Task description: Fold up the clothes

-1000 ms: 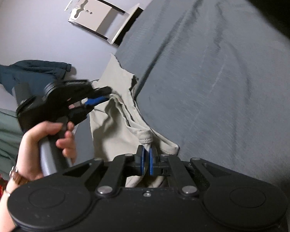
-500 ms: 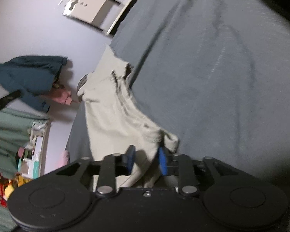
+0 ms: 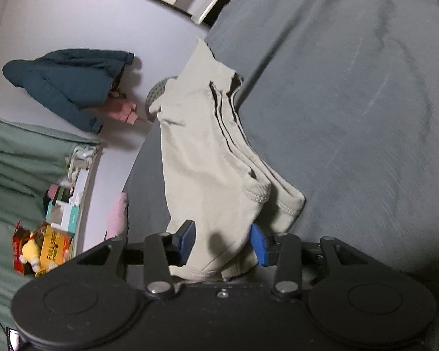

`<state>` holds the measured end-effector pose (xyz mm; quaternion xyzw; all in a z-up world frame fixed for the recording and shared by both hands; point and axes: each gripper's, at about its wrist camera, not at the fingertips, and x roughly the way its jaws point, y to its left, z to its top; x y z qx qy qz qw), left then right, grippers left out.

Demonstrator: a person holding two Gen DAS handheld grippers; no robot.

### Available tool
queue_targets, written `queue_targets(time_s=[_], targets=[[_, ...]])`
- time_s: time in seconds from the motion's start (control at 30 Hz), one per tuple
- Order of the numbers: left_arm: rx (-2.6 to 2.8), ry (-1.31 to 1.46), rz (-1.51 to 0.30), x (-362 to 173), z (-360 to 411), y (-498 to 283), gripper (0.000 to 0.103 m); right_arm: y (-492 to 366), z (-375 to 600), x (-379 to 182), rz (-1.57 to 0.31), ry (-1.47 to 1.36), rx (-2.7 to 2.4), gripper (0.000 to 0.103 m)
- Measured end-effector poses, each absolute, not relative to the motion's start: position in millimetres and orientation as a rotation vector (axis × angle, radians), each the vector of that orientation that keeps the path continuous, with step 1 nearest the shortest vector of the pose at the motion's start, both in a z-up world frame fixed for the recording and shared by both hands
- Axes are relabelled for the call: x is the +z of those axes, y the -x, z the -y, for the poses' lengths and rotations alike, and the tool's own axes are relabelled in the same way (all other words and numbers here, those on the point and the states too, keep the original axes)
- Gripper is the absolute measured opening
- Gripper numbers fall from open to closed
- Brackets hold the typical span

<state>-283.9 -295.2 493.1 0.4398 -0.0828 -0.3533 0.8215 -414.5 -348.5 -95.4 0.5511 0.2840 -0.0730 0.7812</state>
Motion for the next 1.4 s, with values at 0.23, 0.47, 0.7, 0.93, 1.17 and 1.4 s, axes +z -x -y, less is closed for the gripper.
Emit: queue_targets(time_s=[0.23, 0.47, 0.7, 0.93, 1.17, 1.4], targets=[[-1.005, -0.664, -0.090, 429, 312, 264, 0.087, 417, 347, -104, -0.597, -1.330, -0.097, 0.041], [-0.967, -0.476, -0.566, 203, 250, 181, 0.087, 419, 349, -113, -0.566, -1.331, -0.125, 0.025], [-0.749, -0.545, -0.565, 136, 132, 160, 0.087, 423, 352, -115, -0.488, -1.410, -0.141, 0.009], [-0.671, -0.808, -0.418, 166, 122, 167, 0.087, 421, 353, -116, -0.506, -1.407, -0.174, 0.008], [-1.049, -0.627, -0.648, 74, 174, 196, 0.087, 418, 353, -116, -0.593, -1.339, -0.224, 0.022], [-1.120, -0.354, -0.817, 25, 203, 181, 0.087, 416, 356, -103, -0.639, -1.286, -0.213, 0.034]])
